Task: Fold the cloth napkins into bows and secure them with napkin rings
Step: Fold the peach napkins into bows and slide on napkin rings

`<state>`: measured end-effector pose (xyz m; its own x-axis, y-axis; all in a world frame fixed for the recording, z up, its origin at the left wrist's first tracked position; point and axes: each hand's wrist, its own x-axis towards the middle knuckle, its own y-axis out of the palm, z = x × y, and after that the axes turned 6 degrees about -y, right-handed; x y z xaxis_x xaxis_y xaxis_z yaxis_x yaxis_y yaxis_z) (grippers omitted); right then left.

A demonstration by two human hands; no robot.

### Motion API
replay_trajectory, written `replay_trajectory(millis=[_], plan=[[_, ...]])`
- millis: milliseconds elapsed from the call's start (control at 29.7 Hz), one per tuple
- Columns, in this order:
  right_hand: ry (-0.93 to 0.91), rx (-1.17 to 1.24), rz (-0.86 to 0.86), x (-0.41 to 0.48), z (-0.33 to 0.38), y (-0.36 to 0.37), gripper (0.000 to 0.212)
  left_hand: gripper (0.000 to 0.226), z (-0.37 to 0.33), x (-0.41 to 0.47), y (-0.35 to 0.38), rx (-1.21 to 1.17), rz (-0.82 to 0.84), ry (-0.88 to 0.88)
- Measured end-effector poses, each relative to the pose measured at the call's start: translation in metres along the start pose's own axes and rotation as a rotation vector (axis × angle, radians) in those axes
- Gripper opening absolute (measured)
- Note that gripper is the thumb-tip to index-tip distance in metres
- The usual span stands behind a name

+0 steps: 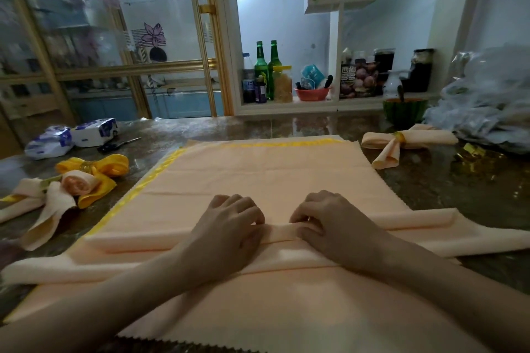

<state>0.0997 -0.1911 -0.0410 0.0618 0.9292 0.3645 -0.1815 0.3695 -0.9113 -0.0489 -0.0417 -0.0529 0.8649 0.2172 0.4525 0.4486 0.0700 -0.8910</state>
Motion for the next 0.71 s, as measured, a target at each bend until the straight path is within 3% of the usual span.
replay_trajectory(millis=[101,202,337,472,539,607,708], plan=[[-0.066,-0.057,0.005,-0.003,0.008,-0.003,0.018,0.021,-0.008,0.003,-0.012,-0.001,0.087,-0.026],[-0.105,-0.068,0.067,-0.009,0.014,-0.009,0.021,0.038,-0.011,0.002,-0.014,-0.023,0.136,-0.081],[0.023,0.095,0.105,-0.012,0.012,-0.012,0.026,0.027,-0.013,-0.002,-0.014,-0.186,0.144,-0.191],[0.186,0.202,0.147,-0.008,0.005,-0.018,0.008,0.01,-0.017,0.002,-0.017,-0.298,0.22,-0.309],[0.247,0.194,0.233,-0.004,-0.001,-0.025,0.017,0.009,-0.021,0.003,-0.019,-0.332,0.248,-0.34],[0.269,0.19,0.298,-0.006,-0.006,-0.033,0.025,0.018,-0.025,0.004,-0.019,-0.33,0.267,-0.349],[0.216,0.177,0.258,-0.013,-0.005,-0.035,0.019,0.017,-0.03,0.003,-0.019,-0.28,0.223,-0.308]])
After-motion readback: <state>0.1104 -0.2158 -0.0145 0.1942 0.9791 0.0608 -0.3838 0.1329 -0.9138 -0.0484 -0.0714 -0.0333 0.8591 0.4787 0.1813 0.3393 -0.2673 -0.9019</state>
